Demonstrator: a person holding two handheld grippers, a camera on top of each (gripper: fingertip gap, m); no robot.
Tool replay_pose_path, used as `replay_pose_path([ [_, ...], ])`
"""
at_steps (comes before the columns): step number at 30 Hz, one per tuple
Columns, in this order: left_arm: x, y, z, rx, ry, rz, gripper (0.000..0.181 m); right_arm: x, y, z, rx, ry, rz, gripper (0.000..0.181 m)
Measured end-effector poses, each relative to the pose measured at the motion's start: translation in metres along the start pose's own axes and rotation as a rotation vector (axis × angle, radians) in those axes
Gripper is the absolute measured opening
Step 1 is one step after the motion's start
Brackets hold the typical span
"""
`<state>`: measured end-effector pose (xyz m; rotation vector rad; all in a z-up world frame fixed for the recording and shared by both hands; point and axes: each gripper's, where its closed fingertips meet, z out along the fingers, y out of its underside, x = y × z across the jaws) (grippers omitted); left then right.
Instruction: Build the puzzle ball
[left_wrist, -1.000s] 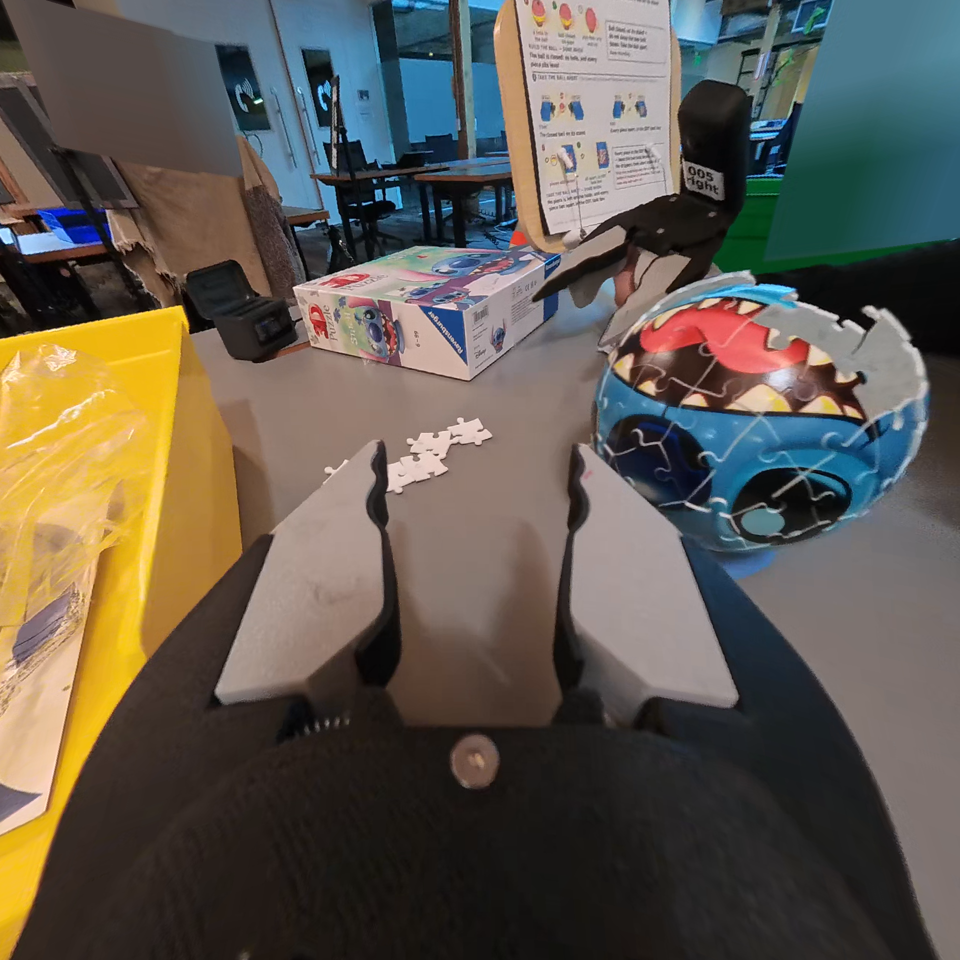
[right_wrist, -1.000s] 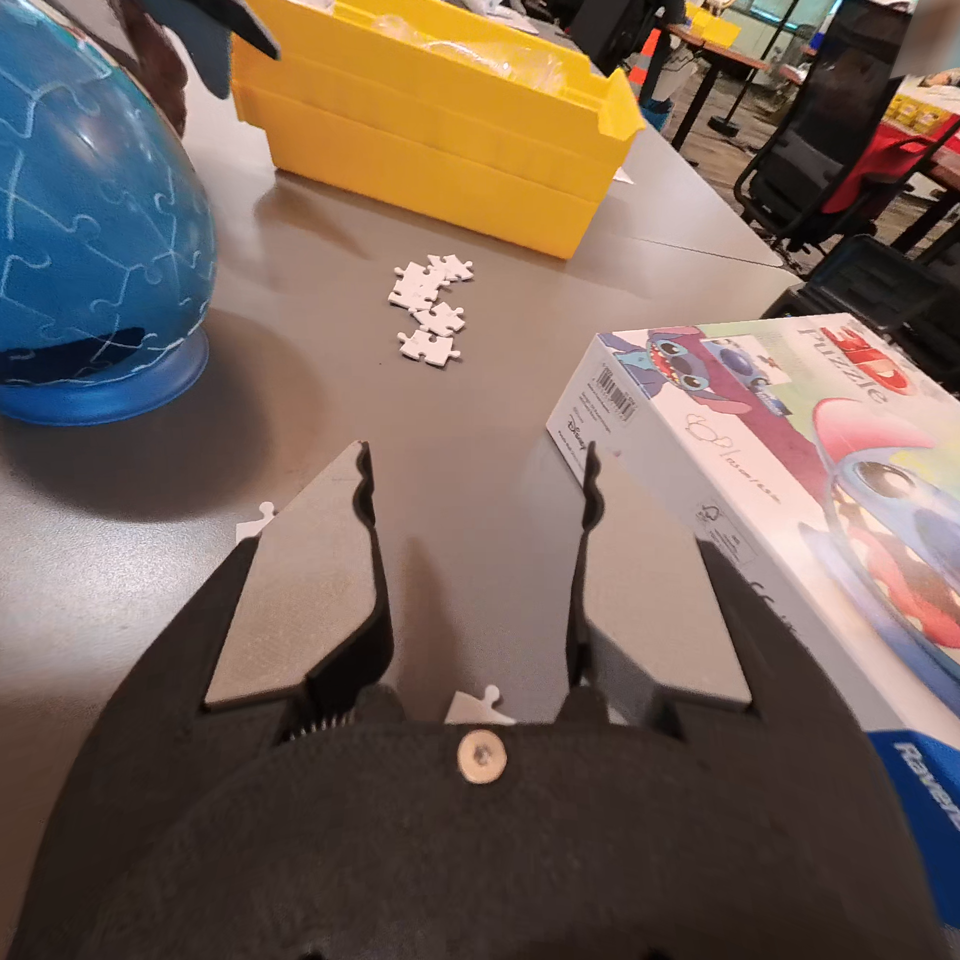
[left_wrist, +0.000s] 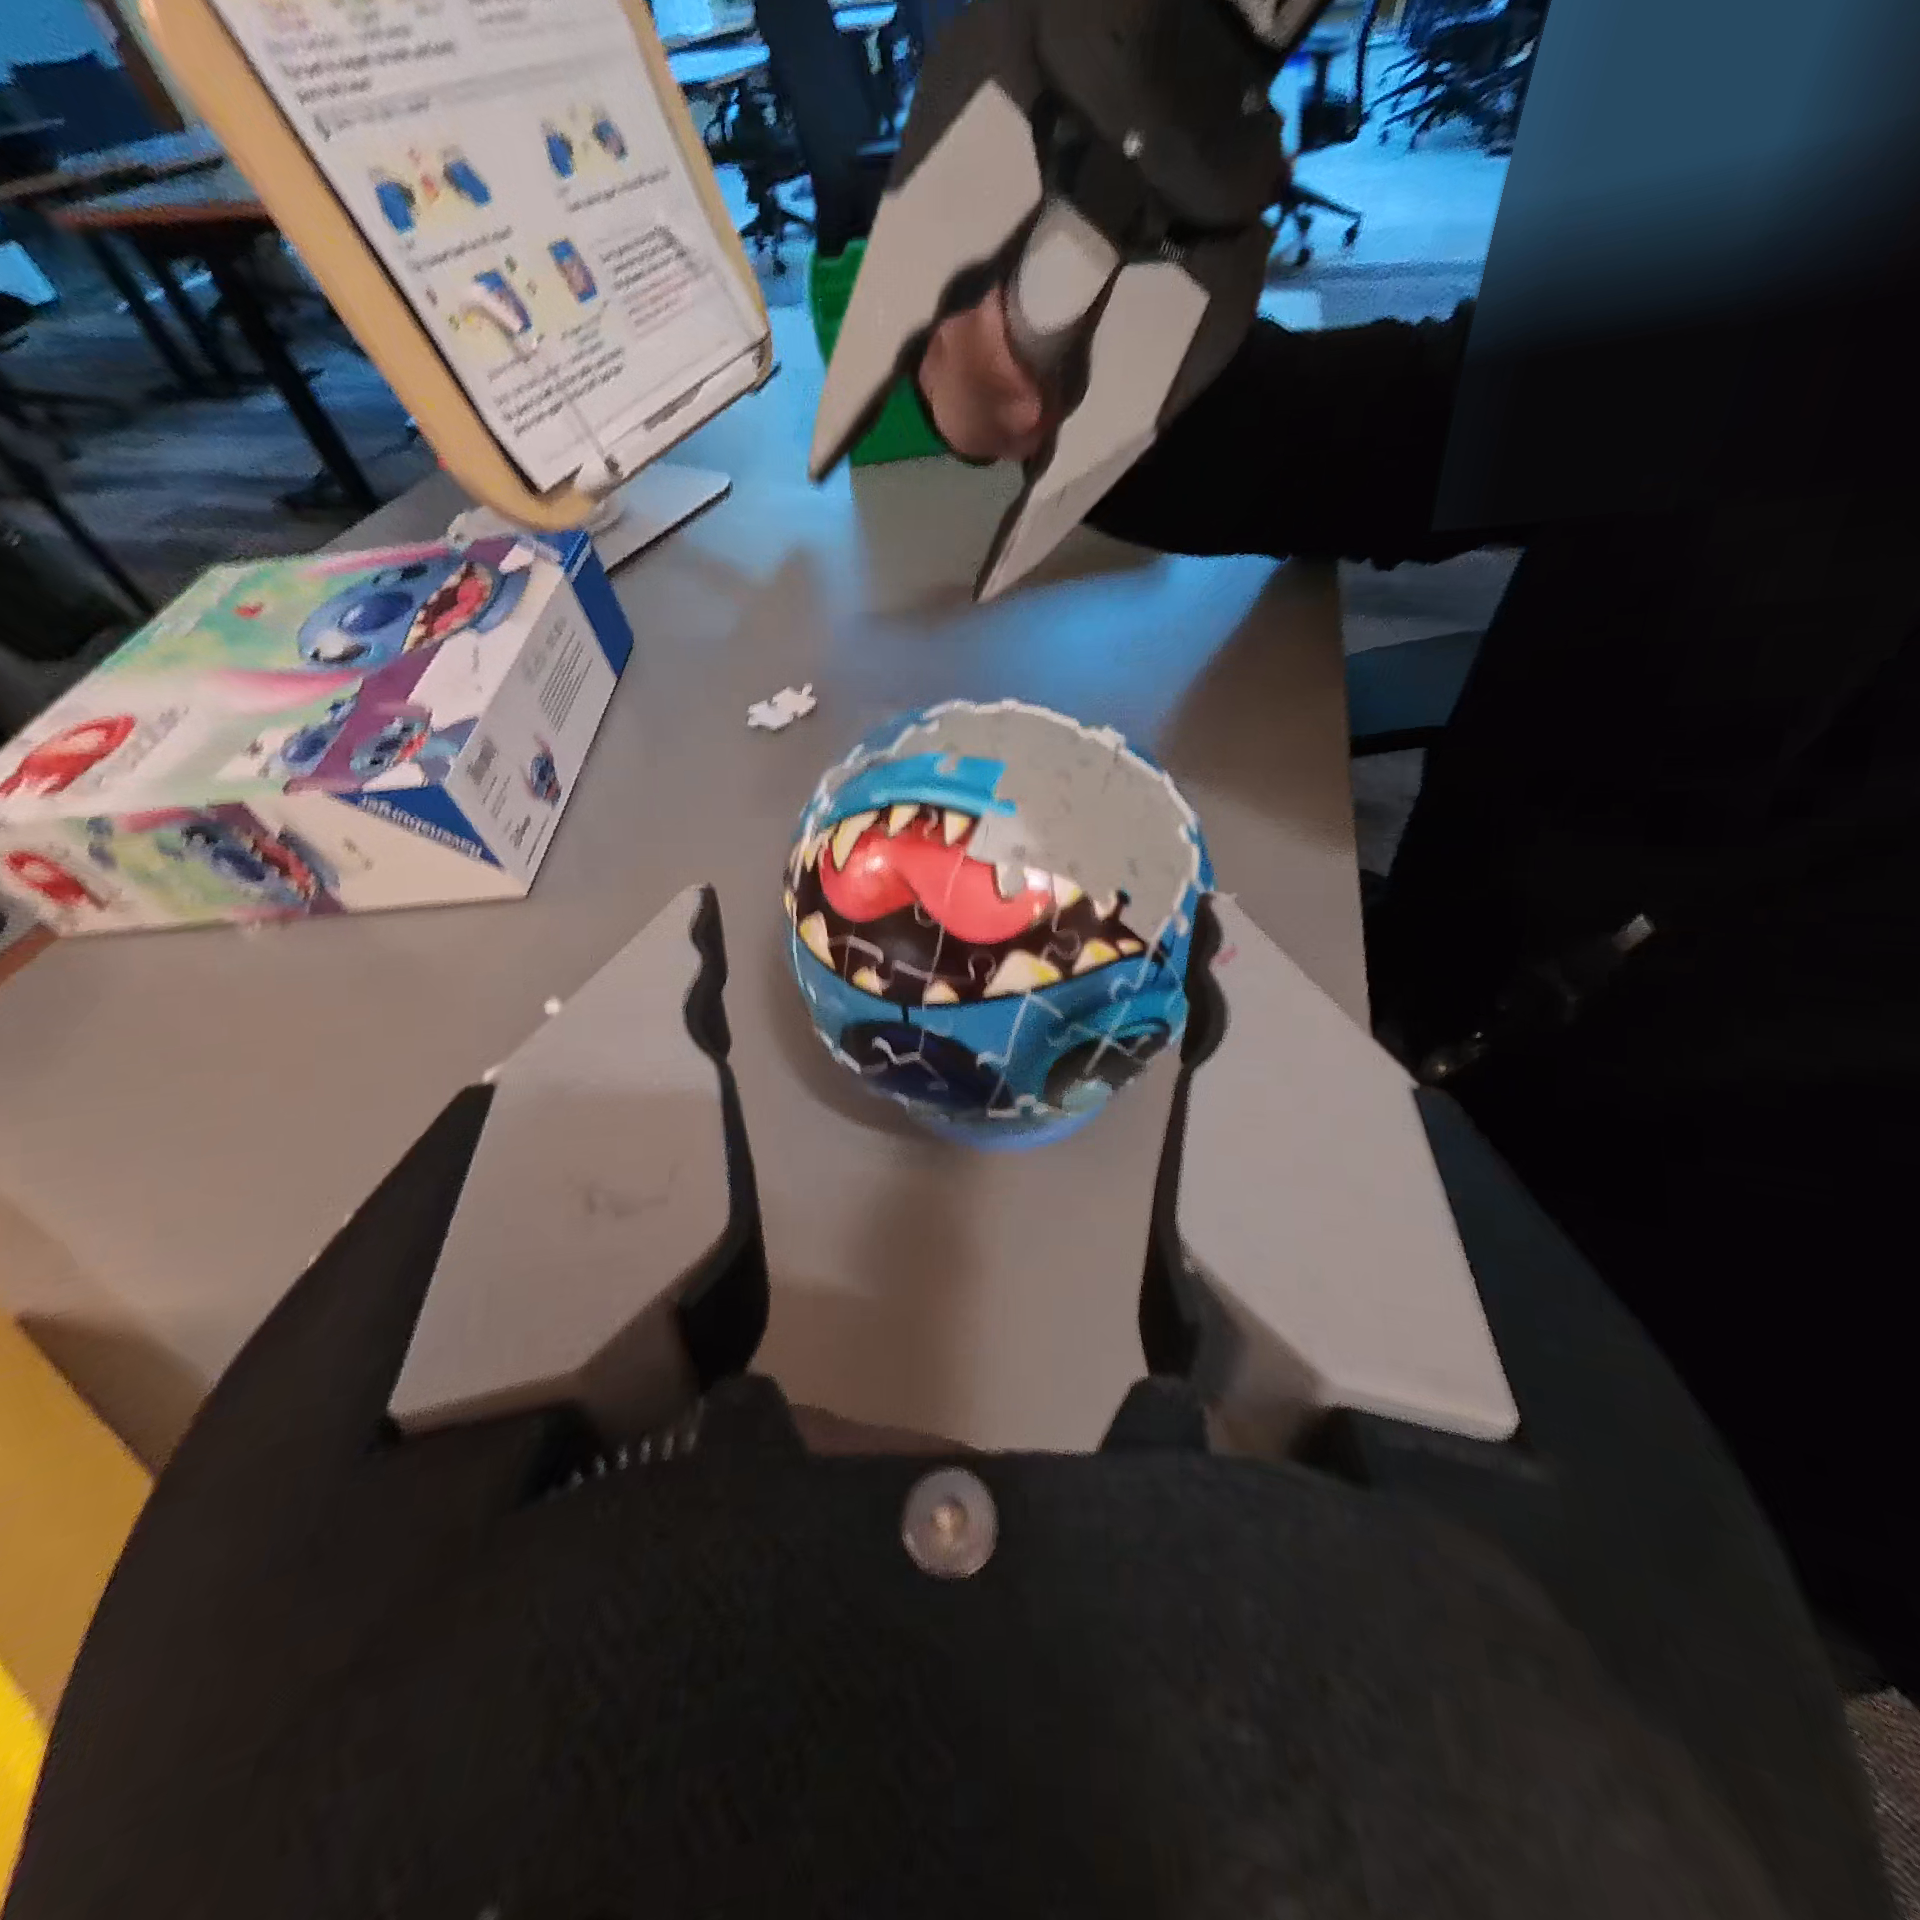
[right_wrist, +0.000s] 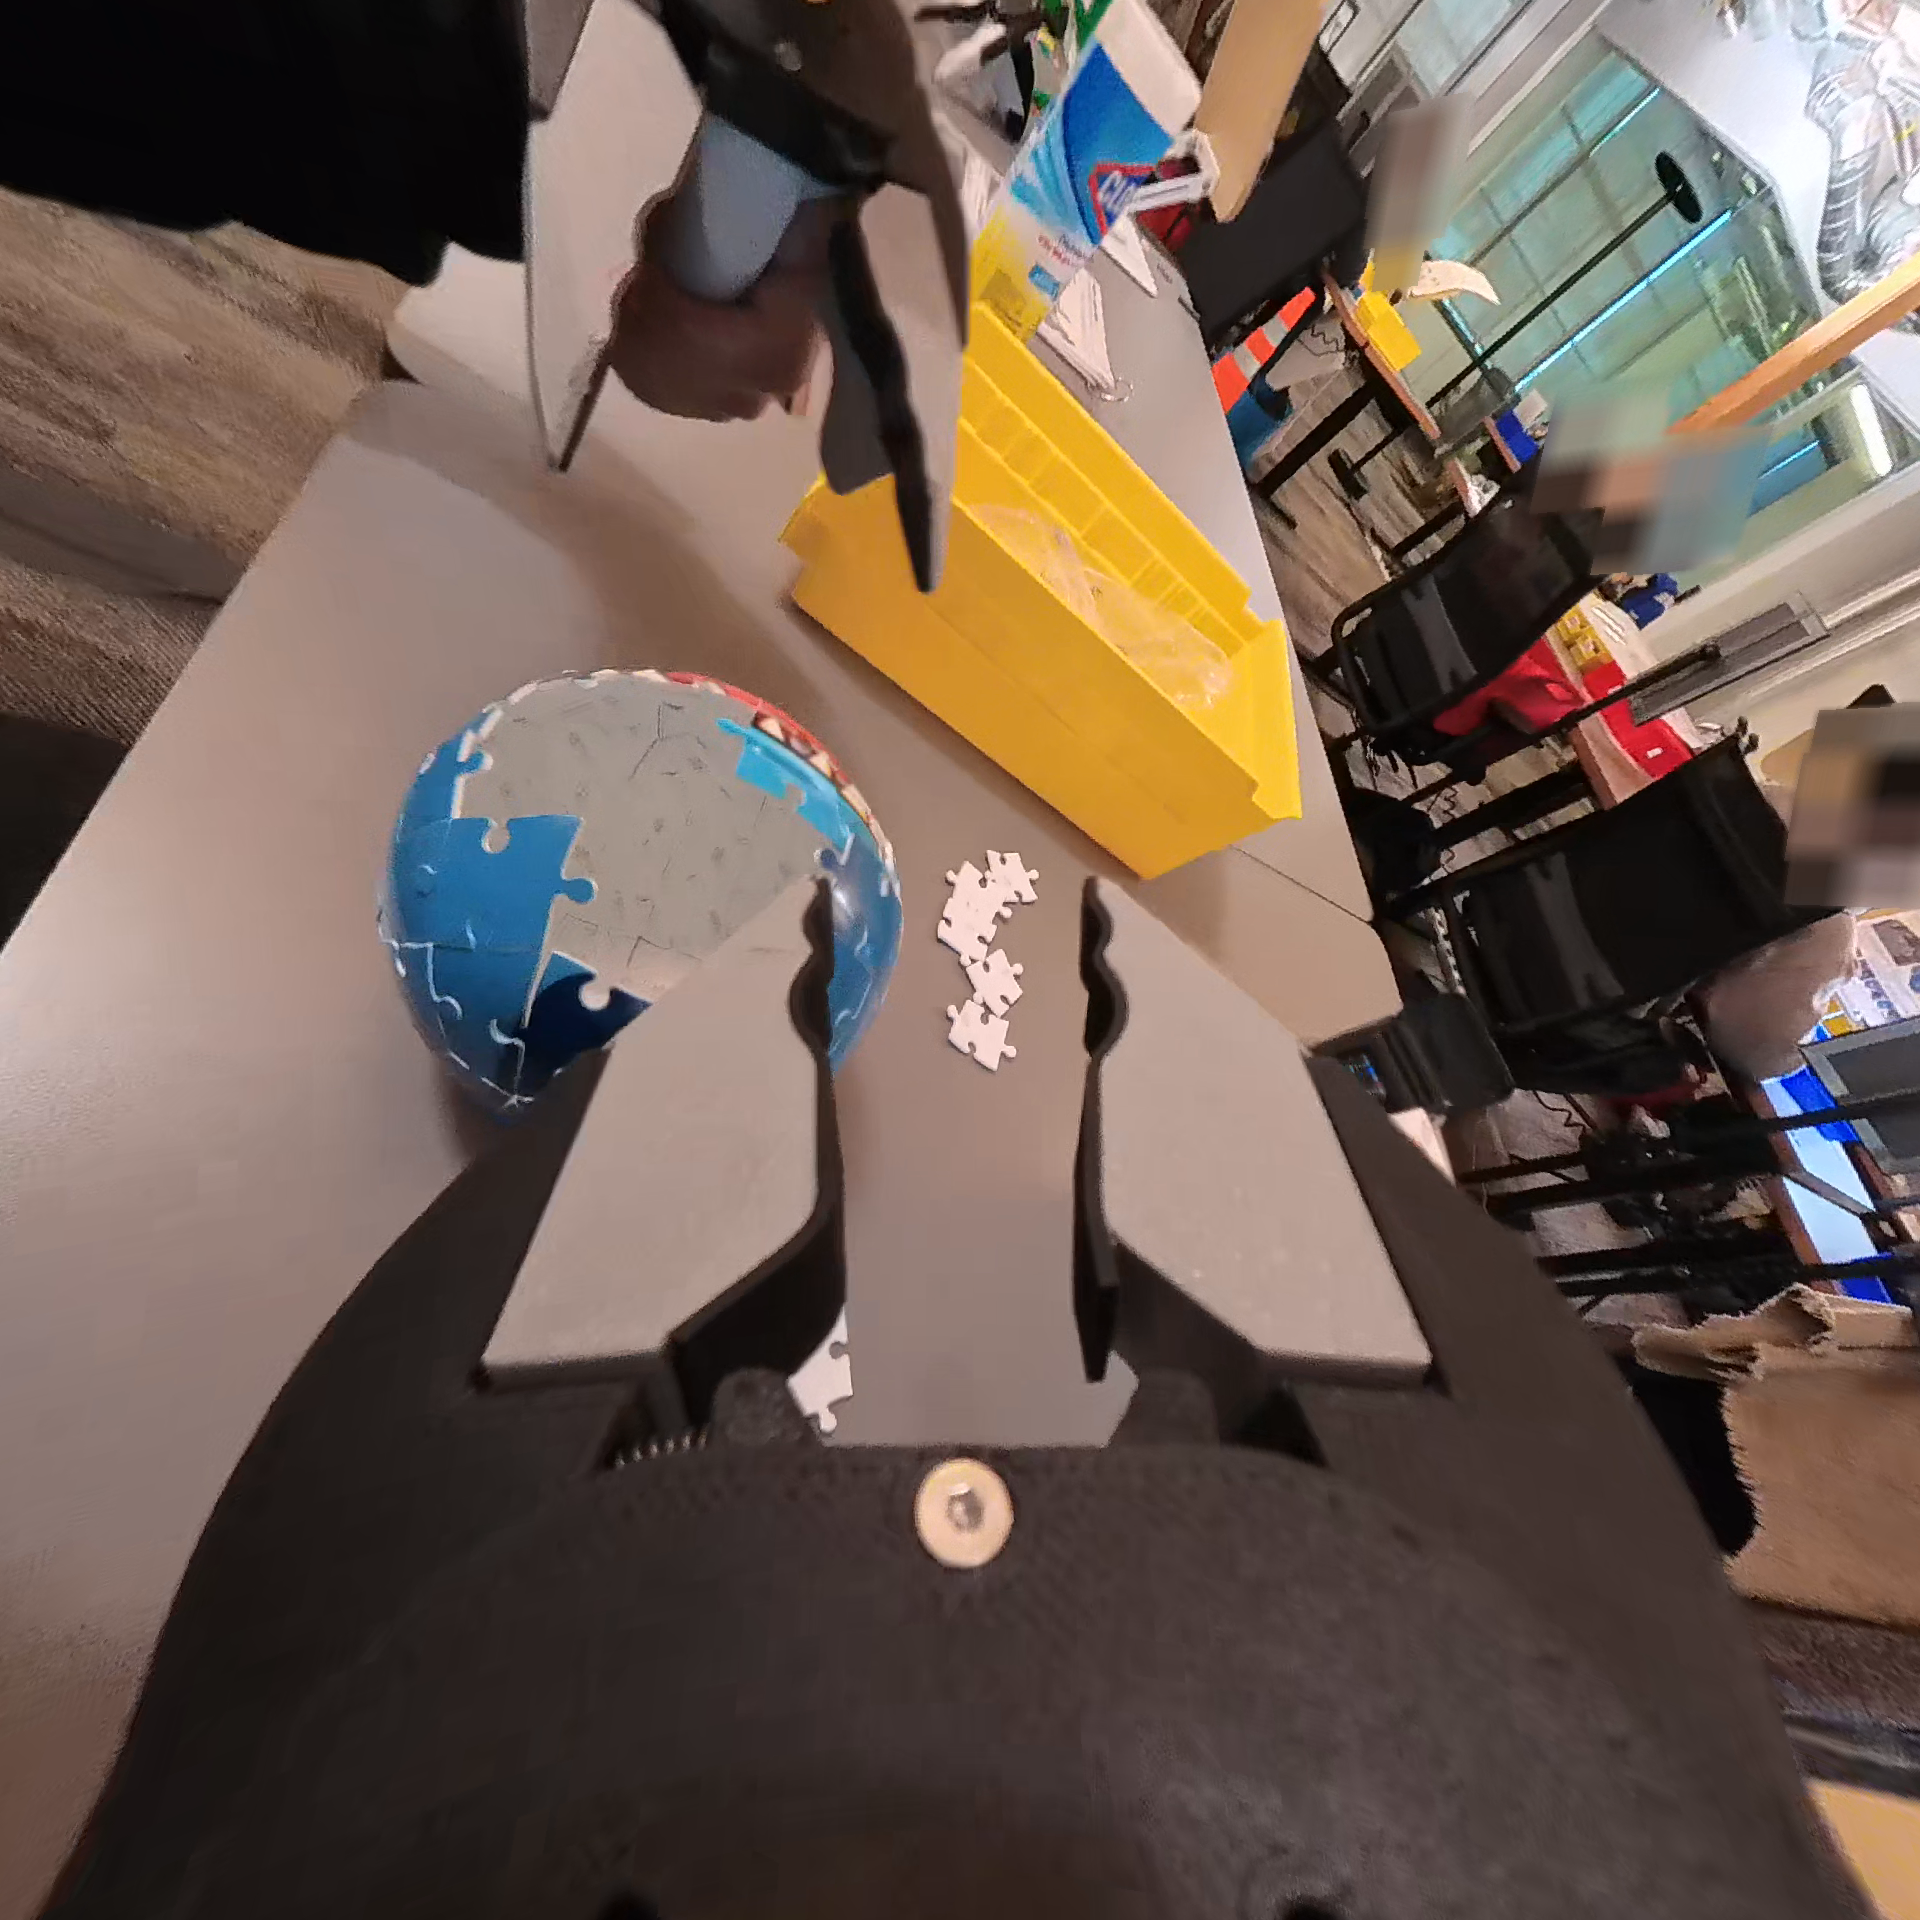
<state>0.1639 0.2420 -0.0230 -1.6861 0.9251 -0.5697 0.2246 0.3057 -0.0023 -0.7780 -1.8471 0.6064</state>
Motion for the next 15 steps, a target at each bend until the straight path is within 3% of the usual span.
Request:
replay_pose_path([
  [3,-0.006,-0.004,0.01,0.029,0.019,0.016,0.083,0.004,0.0,0.004,-0.02,0.017,-0.006,0.023],
  [5,-0.023,0.002,0.017,0.008,-0.081,0.016,0.078,0.01,0.004,0.005,-0.03,0.013,0.025,0.015],
  [9,-0.015,0.002,0.023,-0.002,-0.127,0.005,0.083,0.002,0.012,0.006,-0.053,-0.111,0.138,0.04],
  [12,0.0,0.001,0.024,-0.048,-0.113,0.065,0.087,-0.009,0.011,0.008,-0.061,-0.171,0.131,0.04],
  [15,0.012,-0.002,0.027,-0.099,-0.008,0.08,0.091,-0.015,0.01,0.016,-0.085,-0.181,0.087,0.039],
])
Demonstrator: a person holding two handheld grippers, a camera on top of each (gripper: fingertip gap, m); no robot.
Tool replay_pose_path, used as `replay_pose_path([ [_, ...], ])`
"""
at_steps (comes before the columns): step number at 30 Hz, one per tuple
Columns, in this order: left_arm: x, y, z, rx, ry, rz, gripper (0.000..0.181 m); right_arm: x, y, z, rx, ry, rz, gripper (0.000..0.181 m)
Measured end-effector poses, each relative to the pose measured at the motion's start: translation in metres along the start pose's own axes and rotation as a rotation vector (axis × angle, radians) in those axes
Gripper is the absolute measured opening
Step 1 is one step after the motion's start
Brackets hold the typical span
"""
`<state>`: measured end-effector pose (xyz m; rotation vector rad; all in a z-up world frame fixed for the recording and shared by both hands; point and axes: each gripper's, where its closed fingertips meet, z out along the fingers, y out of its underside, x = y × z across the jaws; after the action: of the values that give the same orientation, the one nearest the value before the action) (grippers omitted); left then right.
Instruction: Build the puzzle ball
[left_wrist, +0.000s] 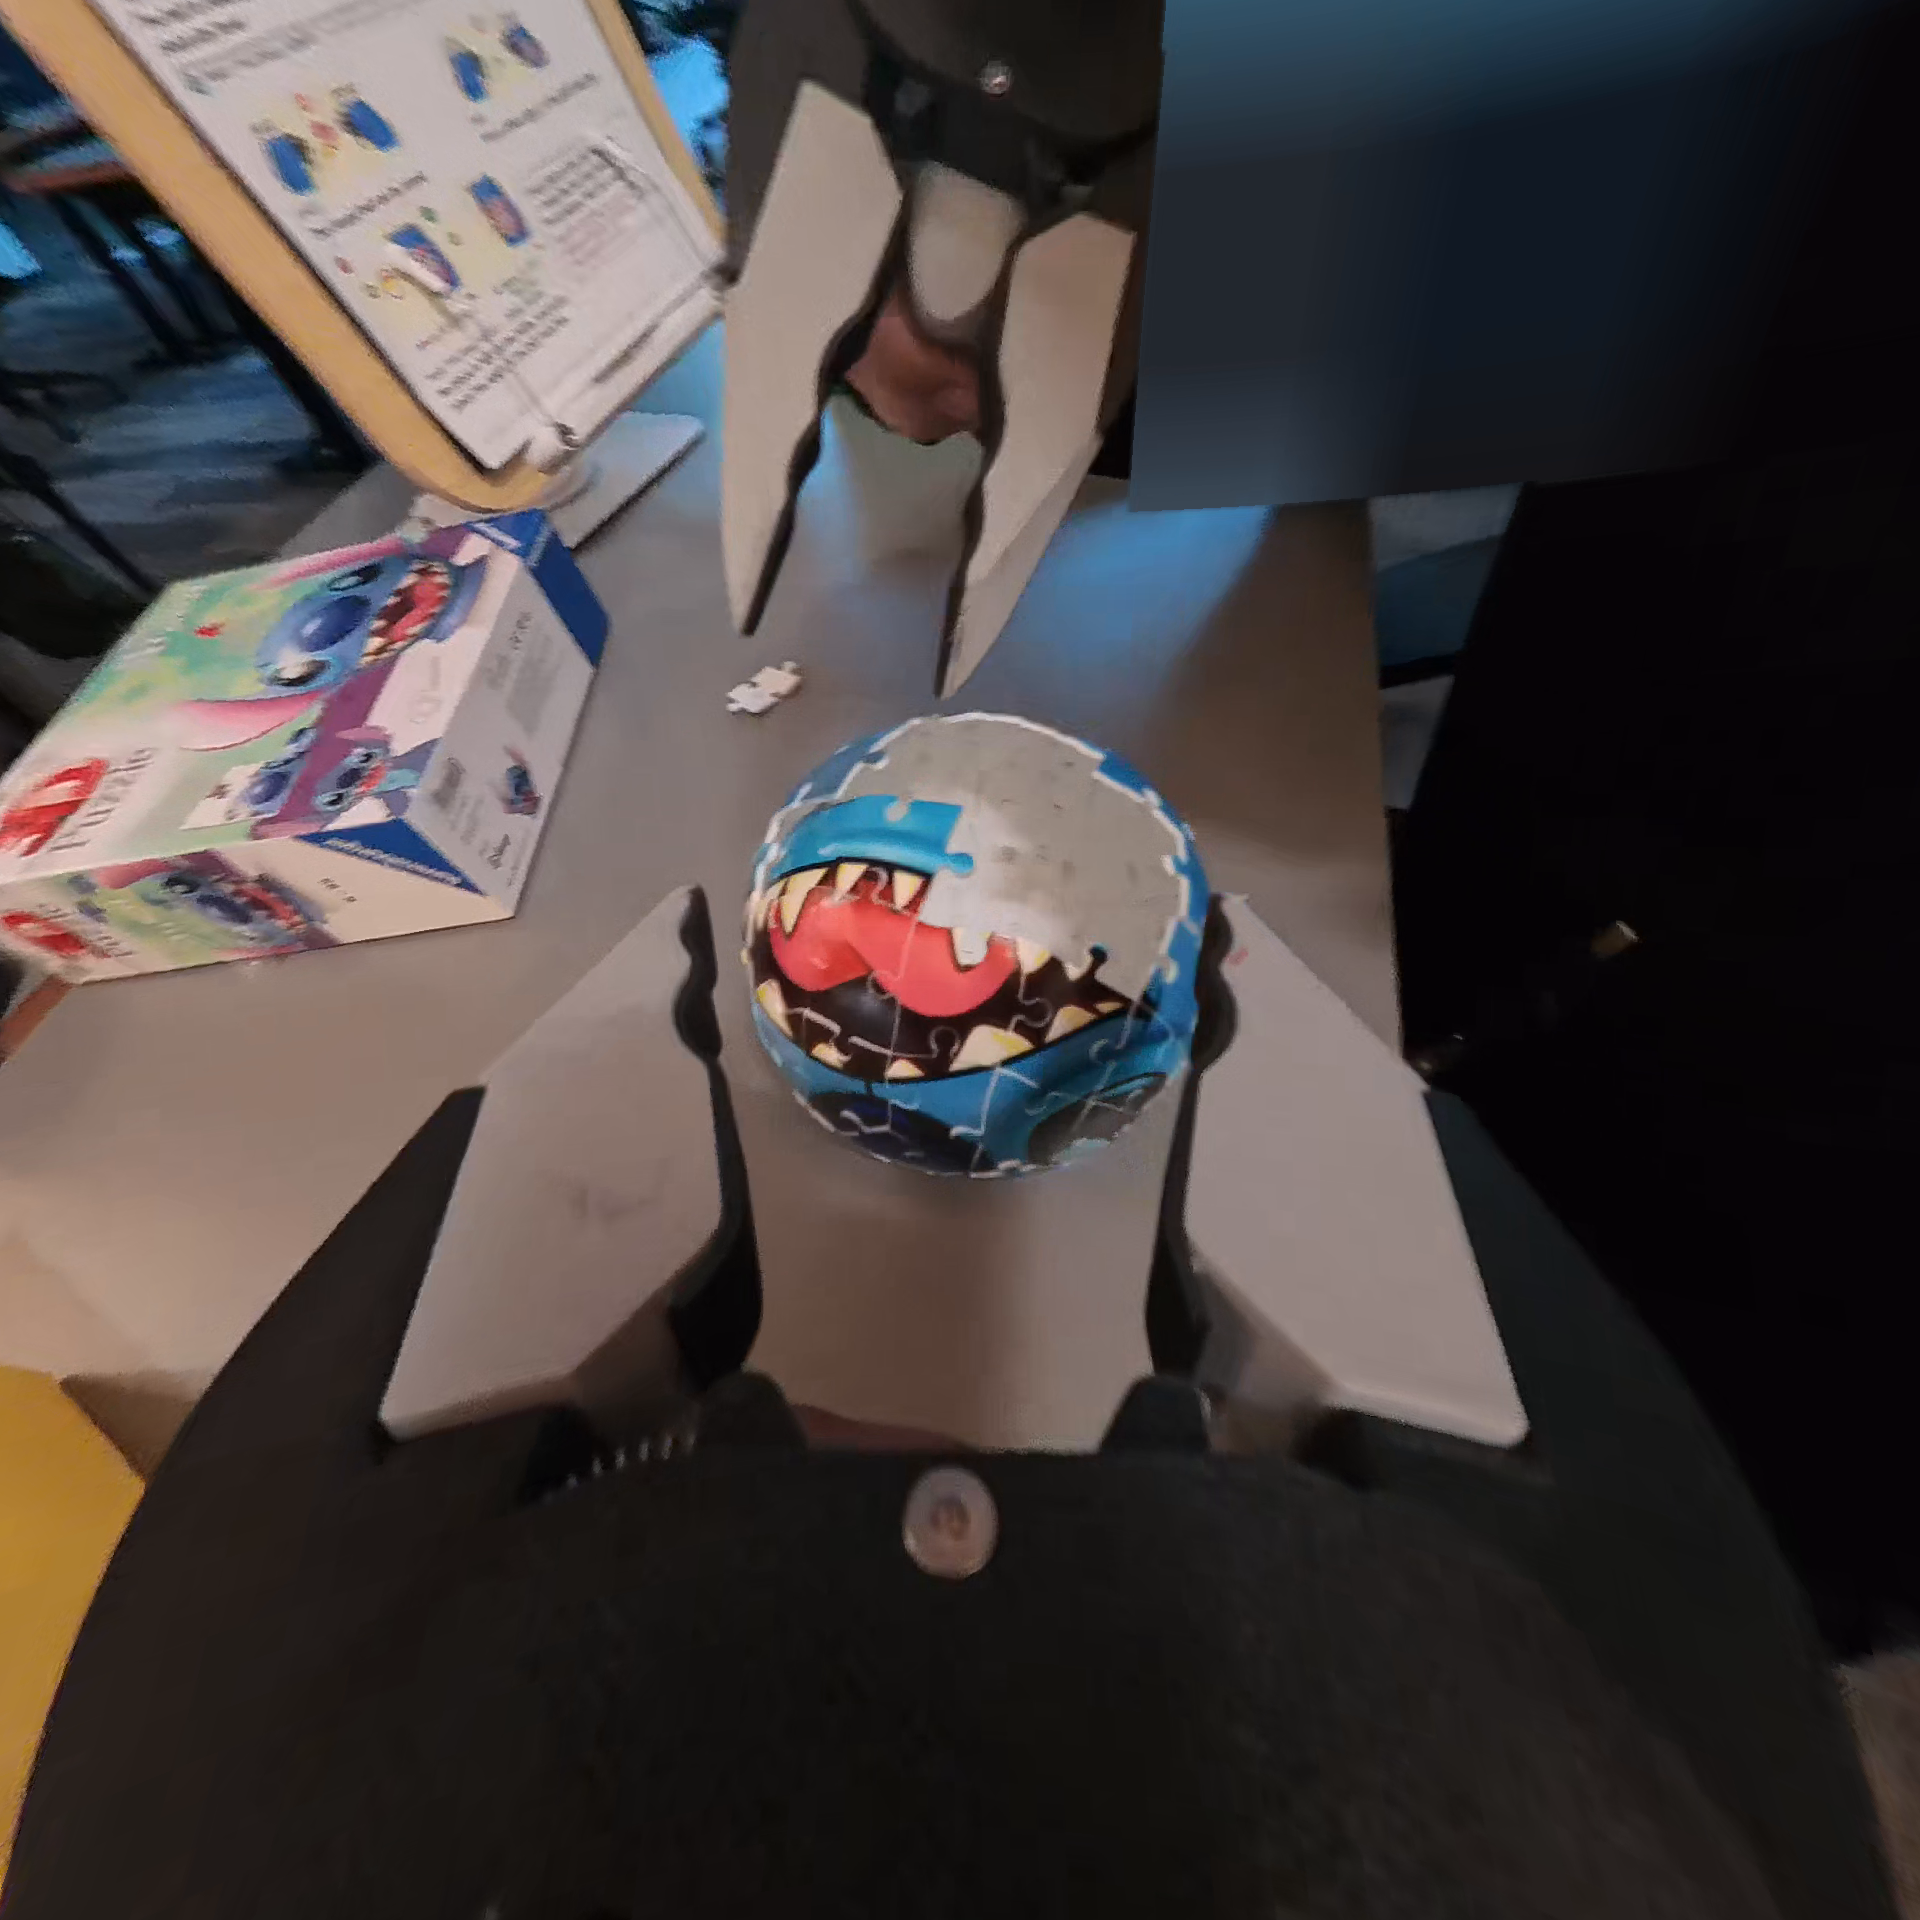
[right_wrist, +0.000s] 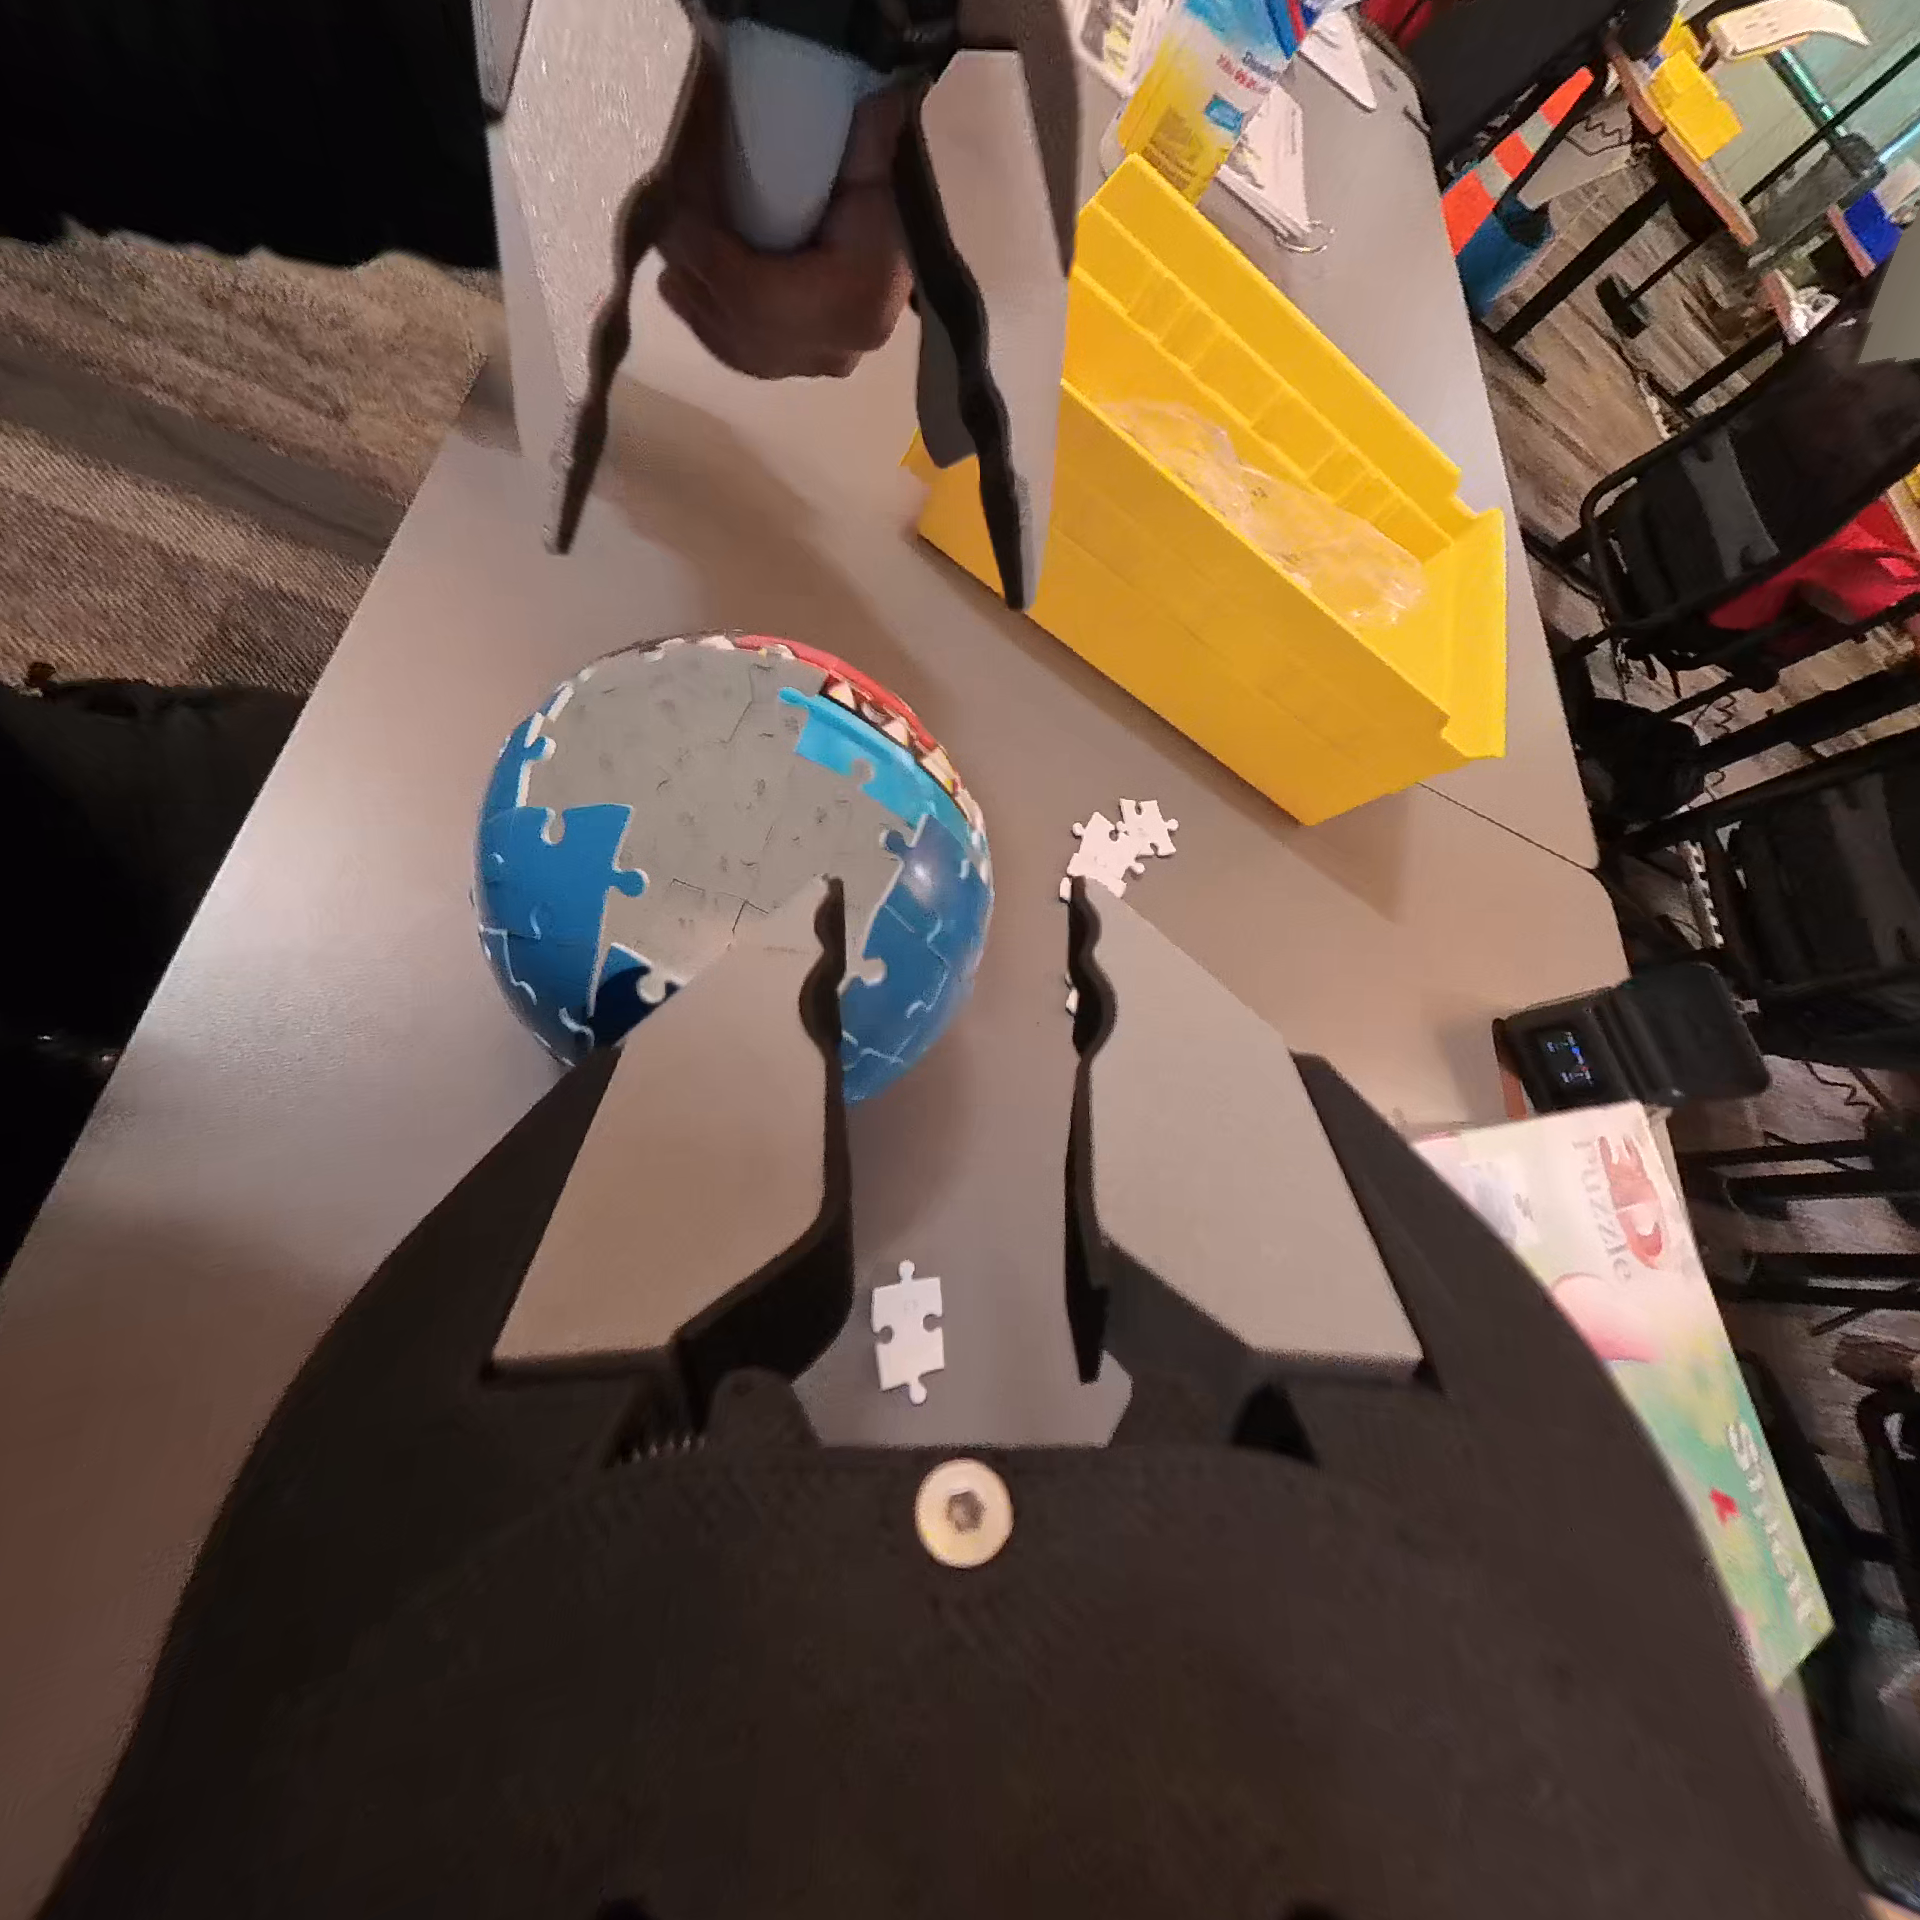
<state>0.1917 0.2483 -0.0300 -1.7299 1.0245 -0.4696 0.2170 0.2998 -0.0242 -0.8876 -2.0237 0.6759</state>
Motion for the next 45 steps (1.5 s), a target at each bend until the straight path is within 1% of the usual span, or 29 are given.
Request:
replay_pose_path([
  [2,0.001,-0.002,0.002,-0.034,0.072,0.001,0.091,-0.003,-0.001,0.007,-0.024,-0.005,-0.028,0.04],
  [4,-0.004,-0.001,0.006,-0.074,0.112,-0.007,0.093,-0.005,0.001,0.015,-0.052,-0.005,-0.05,0.041],
  [7,-0.014,0.0,0.012,-0.102,0.123,-0.025,0.094,-0.009,0.005,0.022,-0.079,-0.006,-0.081,0.042],
  [10,-0.016,0.002,0.017,-0.091,0.119,-0.024,0.094,-0.01,0.006,0.027,-0.086,0.012,-0.12,0.041],
  [15,-0.015,0.009,0.024,-0.097,0.134,-0.033,0.094,-0.006,0.006,0.036,-0.089,0.094,-0.201,0.036],
  [18,-0.016,0.009,0.026,-0.099,0.145,-0.031,0.093,-0.004,0.009,0.038,-0.103,0.14,-0.254,0.027],
  [19,-0.015,0.009,0.027,-0.098,0.151,-0.029,0.093,-0.003,0.011,0.039,-0.116,0.16,-0.275,0.028],
  [23,-0.014,0.01,0.03,-0.096,0.162,-0.011,0.093,-0.004,0.012,0.038,-0.11,0.167,-0.301,0.021],
  [30,-0.014,0.019,0.036,-0.102,0.184,-0.036,0.093,-0.003,0.011,0.037,-0.068,0.134,-0.311,0.02],
  [34,-0.01,0.018,0.037,-0.082,0.215,-0.023,0.09,-0.007,0.009,0.038,-0.039,0.098,-0.344,0.016],
  [36,-0.011,0.016,0.036,-0.073,0.215,-0.011,0.091,-0.007,0.009,0.036,-0.031,0.076,-0.338,0.018],
  [39,-0.014,0.014,0.032,-0.05,0.194,-0.013,0.093,-0.003,0.009,0.027,-0.018,0.054,-0.302,0.03],
  [45,-0.015,0.005,0.022,0.019,0.21,-0.093,0.092,-0.002,0.01,0.015,-0.059,0.053,-0.284,0.032],
])
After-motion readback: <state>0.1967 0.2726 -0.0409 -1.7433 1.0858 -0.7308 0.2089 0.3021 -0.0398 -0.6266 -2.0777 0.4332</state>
